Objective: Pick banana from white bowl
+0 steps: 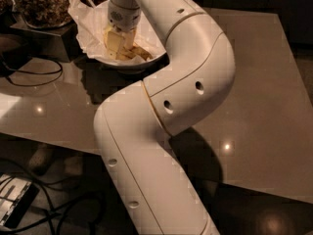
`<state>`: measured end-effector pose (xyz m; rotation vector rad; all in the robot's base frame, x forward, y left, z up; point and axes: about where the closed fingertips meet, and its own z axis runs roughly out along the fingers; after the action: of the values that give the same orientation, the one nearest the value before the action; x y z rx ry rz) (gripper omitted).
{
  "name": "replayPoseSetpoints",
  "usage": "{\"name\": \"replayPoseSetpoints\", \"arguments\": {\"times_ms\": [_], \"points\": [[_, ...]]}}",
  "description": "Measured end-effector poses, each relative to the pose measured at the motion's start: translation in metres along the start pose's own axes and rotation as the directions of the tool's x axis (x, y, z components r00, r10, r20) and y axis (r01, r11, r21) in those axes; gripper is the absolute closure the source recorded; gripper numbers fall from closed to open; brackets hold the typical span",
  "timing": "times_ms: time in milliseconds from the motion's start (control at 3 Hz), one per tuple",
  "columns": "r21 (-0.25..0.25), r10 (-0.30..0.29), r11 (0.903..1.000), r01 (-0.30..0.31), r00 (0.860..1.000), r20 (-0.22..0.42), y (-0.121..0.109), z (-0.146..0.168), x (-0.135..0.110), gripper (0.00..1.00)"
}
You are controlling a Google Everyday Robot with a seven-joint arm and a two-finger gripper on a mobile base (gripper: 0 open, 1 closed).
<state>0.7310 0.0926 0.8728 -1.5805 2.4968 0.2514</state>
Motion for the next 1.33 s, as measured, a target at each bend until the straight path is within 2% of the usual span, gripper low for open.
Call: {"name": "replayPoseSetpoints", "arguments": {"times_ms": [1000,1333], "points": [[-0.015,-0.005,0.9999,0.005,1.0,-0.012,0.0015,0.0057,-0.0001,0.47],[-0.018,-0.001,0.9998,0.001,1.0,-0.012,-0.0009,0.0087,0.0001,0.66]]}}
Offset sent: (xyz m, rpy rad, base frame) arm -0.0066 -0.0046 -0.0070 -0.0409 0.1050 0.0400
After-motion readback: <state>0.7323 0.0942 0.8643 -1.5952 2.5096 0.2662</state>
